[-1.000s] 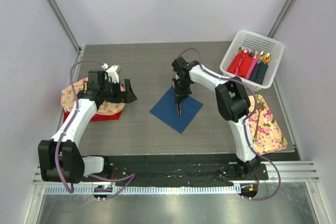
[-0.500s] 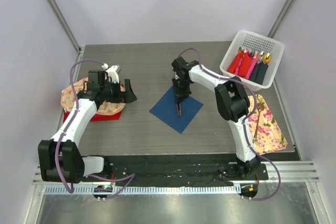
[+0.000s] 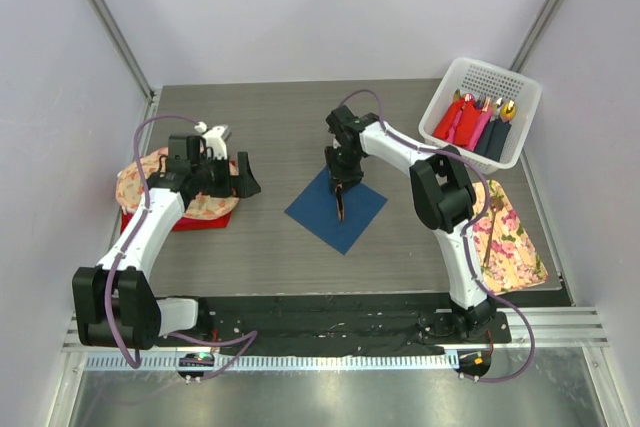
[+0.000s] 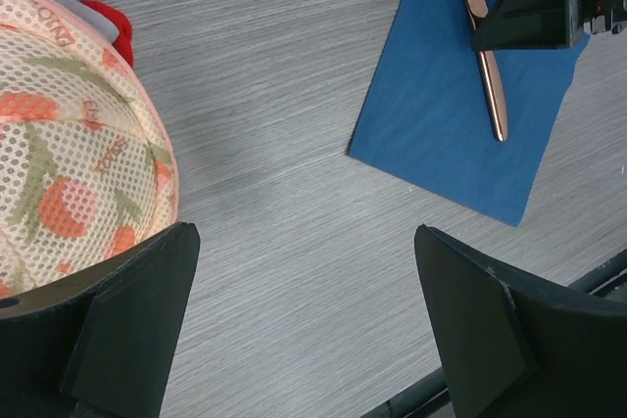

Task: Place the utensils on the paper napkin and roll it up

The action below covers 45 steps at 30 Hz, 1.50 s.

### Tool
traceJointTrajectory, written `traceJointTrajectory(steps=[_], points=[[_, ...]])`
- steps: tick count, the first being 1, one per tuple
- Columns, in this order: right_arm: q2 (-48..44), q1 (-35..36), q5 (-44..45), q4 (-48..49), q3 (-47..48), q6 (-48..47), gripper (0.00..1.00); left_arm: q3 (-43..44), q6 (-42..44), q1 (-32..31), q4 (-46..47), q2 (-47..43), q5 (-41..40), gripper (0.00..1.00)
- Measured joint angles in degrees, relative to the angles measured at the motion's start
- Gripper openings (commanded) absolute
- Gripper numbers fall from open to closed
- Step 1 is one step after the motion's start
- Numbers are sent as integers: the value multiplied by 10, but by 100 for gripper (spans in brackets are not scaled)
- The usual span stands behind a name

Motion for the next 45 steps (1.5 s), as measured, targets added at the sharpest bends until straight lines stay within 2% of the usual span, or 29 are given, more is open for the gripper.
traceJointTrajectory(steps=[2, 5, 6, 8, 9, 12, 14, 15, 16, 22, 28, 45], points=[[-2, -1, -6, -1, 6, -1, 43, 0, 2, -2, -2, 1, 4, 94], [-15, -6, -21, -1, 12, -5, 43, 5, 7, -11, -3, 6, 13, 84], [-25, -8, -28, -1, 13, -8, 43, 7, 10, -17, -3, 9, 15, 77], [-51, -16, -45, 1, 12, -13, 42, 12, 14, -39, -3, 21, 17, 70], [-63, -20, -51, 3, 10, -16, 40, 14, 15, -52, -3, 28, 19, 61], [-119, -43, -70, 23, -22, -26, 33, 17, 21, -97, -2, 58, 23, 48], [-152, -60, -76, 35, -50, -31, 29, 18, 26, -126, -2, 86, 26, 43], [-167, -69, -79, 40, -68, -33, 23, 19, 30, -143, -1, 106, 30, 38], [-178, -78, -81, 46, -87, -35, 21, 20, 30, -153, -2, 121, 33, 35], [-190, -101, -86, 79, -193, -40, 10, 37, 34, -176, -5, 222, 40, 34], [-188, -93, -89, 99, -253, -42, 9, 73, 34, -176, -6, 283, 33, 31], [-188, -93, -94, 126, -311, -44, 10, 102, 27, -176, -2, 311, -15, 32]])
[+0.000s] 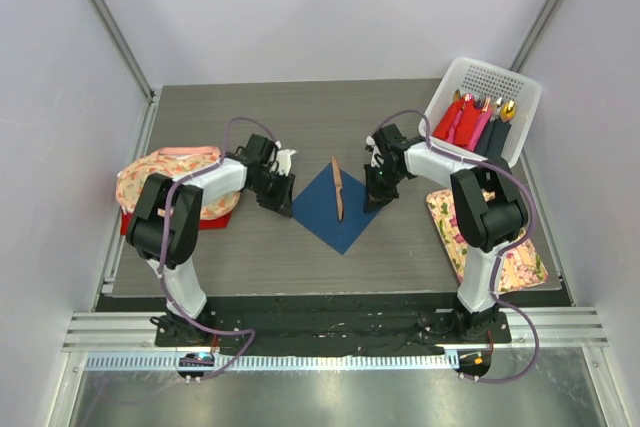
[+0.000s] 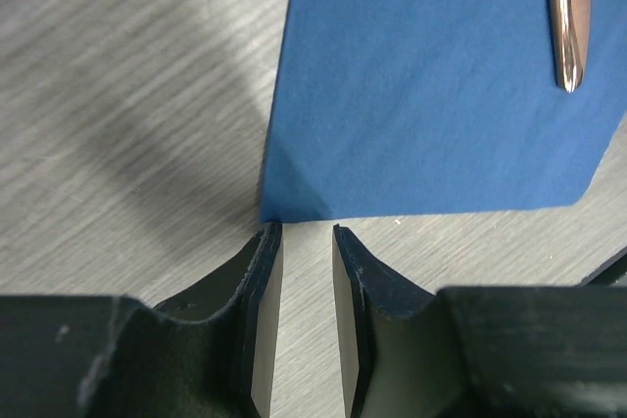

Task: Place the utensils on the paper napkin and roll it up

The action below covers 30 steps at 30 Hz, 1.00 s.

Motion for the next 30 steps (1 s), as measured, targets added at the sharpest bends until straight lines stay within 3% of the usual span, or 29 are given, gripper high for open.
traceJointTrajectory(steps=[9, 13, 16, 17, 18, 21, 24, 26, 29, 30], points=[[0, 0, -7, 1, -19, 0, 11, 16, -4, 0, 2, 11, -10, 32], [-1, 0, -8, 0, -19, -2, 20, 17, -5, 0, 3, 12, -9, 39], [-11, -2, -17, -8, -8, -9, 43, 17, -6, 1, 3, 9, -3, 51], [-16, -3, -22, -11, -1, -10, 60, 15, -7, 2, 3, 4, 1, 54], [-22, -6, -31, -18, 12, -16, 69, 12, -9, 3, 3, -3, 4, 58], [-57, -17, -58, -20, 54, -43, 87, 7, -11, 7, -2, -54, 12, 67], [-119, -41, -89, -19, 77, -74, 100, 8, -10, 9, 0, -129, 18, 77], [-161, -57, -103, -21, 85, -99, 100, 12, -7, 9, 2, -183, 18, 87], [-228, -83, -100, -44, 85, -145, 100, 16, 2, 9, 14, -260, 14, 92], [-244, -88, -95, -52, 83, -155, 100, 17, 3, 9, 16, -282, 12, 98]])
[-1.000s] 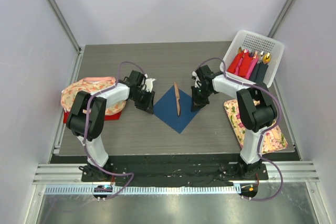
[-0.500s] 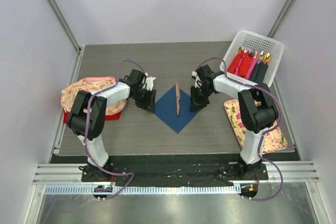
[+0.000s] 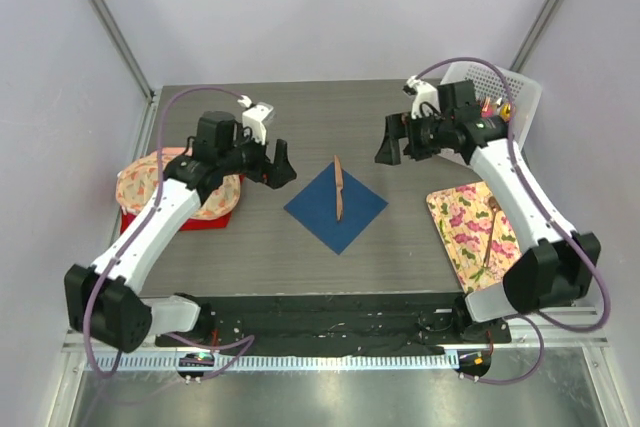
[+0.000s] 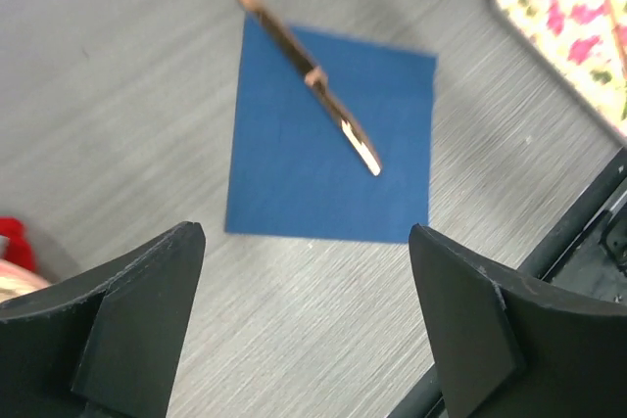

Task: Place the utensils on the paper napkin and roll it up

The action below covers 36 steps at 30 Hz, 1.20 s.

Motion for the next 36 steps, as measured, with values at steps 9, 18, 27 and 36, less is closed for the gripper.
traceJointTrajectory(steps=[9, 18, 27, 36], points=[[-160, -196, 79, -97, -114, -65, 97, -2, 15, 0, -1, -101, -16, 100], [-189, -314, 224, -153, -145, -65, 85, -40, 10, 0, 2, -146, -74, 100], [-123, -337, 316, -114, -223, -93, 66, -38, -2, 0, 12, -120, -76, 100], [-54, -390, 308, -25, -252, -75, 55, -6, -6, 0, 16, -77, -84, 100]])
